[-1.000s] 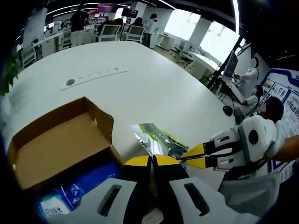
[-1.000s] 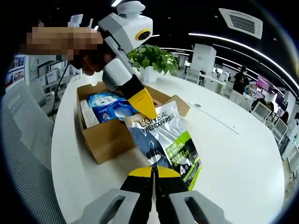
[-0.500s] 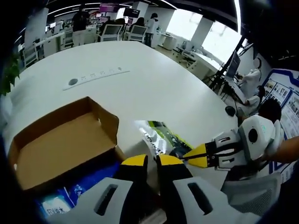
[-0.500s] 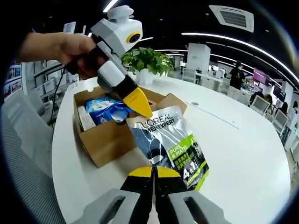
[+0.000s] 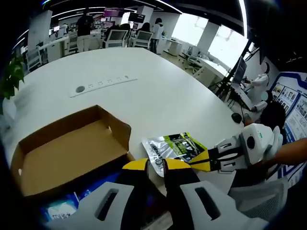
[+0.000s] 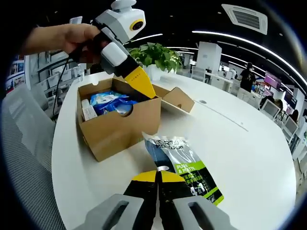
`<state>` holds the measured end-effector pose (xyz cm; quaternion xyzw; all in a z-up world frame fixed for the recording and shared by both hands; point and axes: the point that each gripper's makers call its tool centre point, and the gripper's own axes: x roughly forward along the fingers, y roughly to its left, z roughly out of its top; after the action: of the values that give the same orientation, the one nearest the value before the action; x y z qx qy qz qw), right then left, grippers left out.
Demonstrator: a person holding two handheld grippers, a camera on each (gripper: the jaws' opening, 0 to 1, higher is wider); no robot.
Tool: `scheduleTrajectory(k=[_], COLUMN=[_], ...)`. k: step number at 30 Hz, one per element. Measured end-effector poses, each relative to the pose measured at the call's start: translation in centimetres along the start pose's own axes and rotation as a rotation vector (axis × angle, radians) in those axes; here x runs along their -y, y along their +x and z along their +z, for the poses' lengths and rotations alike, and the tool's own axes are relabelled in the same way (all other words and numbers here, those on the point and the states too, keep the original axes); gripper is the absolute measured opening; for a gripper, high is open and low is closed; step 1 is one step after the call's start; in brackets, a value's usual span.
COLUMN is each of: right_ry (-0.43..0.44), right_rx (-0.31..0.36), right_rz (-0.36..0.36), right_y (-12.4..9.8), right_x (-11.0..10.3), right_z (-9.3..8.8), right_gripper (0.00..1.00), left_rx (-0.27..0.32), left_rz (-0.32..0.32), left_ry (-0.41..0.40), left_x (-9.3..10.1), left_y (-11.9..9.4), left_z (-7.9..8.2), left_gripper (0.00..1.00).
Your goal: Operate the shoe box by opening the lid, removing the specified soft item, and placing it in the target area until the item is outside and the box remains undamaged.
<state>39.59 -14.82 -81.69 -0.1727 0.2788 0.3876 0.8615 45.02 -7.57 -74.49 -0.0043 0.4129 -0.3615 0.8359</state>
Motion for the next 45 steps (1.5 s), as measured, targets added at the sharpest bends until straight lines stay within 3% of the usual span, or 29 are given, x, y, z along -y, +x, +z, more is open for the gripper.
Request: scheduleTrajectory(k=[10,23,36,45], right_ry=[-0.033,-0.04,0.021,0.083], right_rx=[-0.066,-0.135,-0.135,-0.138], right_rz=[0.026,0.007,-0.065,-0.131], right_y=[0.4,0.3,-1.2,-2.2], right_x=[-0.5,-0.7,0.6,2.1], right_z=[-1.5,-3.3,-3.3,-4.1], right_gripper=[0.0,0.01,0.26,0.38], left_rx=[0.017,0.041,0.061,0.076], left_rz=[0.0,0.017,0.044,0.072], left_ry=[-0.003,-0.014,-0.024,-0.021], left_x=[-0.3,-1.5,-3.2,-4.4], left_y=[-1.0,-2.8,-5.1,-7.3], left_z=[0.0,-0.5,-2.0,-3.2], left_gripper=[0.12,0.14,0.2,0.28])
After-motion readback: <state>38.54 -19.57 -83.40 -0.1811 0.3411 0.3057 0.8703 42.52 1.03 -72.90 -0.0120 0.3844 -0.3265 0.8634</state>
